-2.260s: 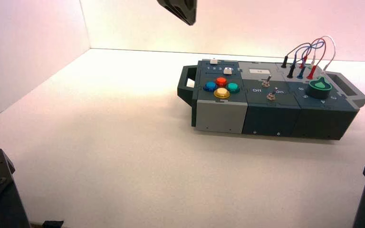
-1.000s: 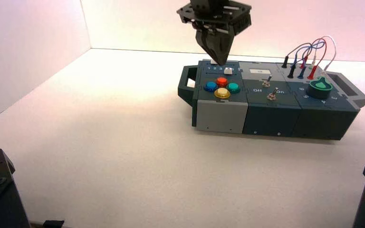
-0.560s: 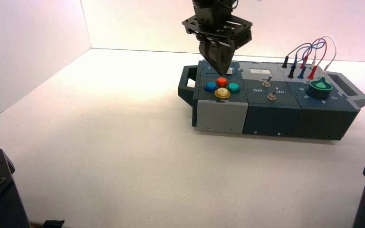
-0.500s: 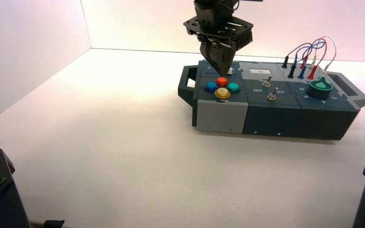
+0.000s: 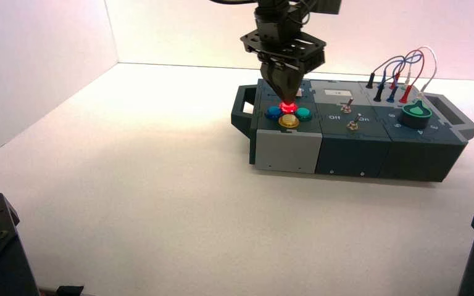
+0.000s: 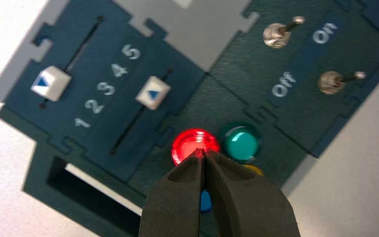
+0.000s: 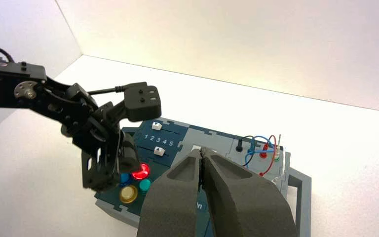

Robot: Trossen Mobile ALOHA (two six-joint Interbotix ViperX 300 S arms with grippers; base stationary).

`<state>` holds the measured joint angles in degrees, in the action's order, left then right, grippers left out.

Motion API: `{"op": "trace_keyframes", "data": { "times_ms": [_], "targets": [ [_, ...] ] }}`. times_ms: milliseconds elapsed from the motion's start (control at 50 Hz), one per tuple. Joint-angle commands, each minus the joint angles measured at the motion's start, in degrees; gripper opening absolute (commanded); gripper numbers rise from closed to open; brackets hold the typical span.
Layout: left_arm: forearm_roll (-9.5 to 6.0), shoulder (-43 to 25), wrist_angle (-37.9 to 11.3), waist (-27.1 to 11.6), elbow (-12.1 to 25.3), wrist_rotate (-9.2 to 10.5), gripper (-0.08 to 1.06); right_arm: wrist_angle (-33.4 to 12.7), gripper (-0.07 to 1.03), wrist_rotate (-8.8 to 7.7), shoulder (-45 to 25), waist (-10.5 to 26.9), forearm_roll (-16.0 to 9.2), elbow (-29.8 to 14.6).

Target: Push the red button with the left gripper.

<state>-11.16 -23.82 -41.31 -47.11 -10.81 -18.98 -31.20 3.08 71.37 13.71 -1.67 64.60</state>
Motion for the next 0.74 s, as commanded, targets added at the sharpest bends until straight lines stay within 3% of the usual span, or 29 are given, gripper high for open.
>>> {"op": "trace_keyframes", "data": {
  "times_ms": [20,440,740],
  "targets": [
    [0.18,0.35,0.09,0.79,1.14,-0.44,-0.03,0.62,-0.02,-0.09,-0.26,-0.18,0.0,-0.97],
    [0.09,-1.23,0.44,1.14,1.85,-0.62,-0.03,0.62,-0.02,-0.09,0.0,-0.18,0.26,-0.97],
    [0.09,4.57,-1.49,3.96,4.31,0.0,-0.03,0.62,-0.02,-0.09,0.0,-0.18,0.26,-0.88]
  ]
}}
